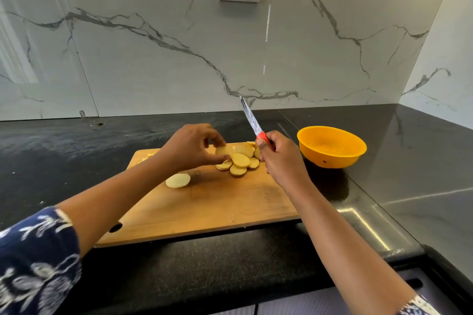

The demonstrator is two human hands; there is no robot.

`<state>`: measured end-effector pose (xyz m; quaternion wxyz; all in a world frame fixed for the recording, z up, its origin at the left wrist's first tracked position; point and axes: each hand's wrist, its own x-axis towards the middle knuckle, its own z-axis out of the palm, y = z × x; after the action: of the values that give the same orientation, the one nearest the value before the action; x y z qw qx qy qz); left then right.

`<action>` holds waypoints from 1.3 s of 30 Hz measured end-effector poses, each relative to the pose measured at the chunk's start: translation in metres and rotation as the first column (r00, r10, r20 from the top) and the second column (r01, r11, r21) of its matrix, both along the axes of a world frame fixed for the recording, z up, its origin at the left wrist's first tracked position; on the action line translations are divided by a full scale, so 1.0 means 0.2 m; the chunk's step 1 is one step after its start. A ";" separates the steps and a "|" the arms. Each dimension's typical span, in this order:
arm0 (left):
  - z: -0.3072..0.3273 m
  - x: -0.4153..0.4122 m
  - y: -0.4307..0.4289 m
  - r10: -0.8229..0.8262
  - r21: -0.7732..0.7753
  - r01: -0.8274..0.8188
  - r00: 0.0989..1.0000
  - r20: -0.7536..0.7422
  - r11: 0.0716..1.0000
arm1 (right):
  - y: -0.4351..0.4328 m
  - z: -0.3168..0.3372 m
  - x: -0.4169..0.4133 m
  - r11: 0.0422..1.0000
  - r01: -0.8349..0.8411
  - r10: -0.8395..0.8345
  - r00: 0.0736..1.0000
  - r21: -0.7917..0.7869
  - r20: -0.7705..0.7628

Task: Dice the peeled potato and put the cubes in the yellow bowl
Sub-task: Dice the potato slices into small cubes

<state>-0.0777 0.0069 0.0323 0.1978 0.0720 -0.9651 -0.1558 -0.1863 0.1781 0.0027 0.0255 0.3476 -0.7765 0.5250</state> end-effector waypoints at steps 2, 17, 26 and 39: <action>0.01 -0.09 0.02 0.002 -0.067 0.003 0.996 0.086 0.998 | 0.01 0.00 0.00 1.000 0.012 -0.012 1.000 -0.002 0.005; -0.11 0.41 -0.18 0.072 0.168 -0.115 0.968 0.241 0.979 | 0.00 0.00 0.09 0.969 -0.050 0.085 0.987 0.243 -0.136; -0.14 0.24 0.07 0.402 -0.152 -0.382 0.906 0.131 0.911 | 0.01 0.02 0.15 0.933 -0.039 0.133 0.962 0.358 -0.240; -0.17 0.34 -0.19 -0.184 -0.080 0.188 0.981 0.055 0.979 | 0.07 0.02 0.29 0.870 -0.018 0.159 0.956 0.493 -0.245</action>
<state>-0.0093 -0.0317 -0.0013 0.1623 -0.0233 -0.9778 -0.1308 -0.1280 0.1918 0.0067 0.0217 0.4486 -0.8548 0.2600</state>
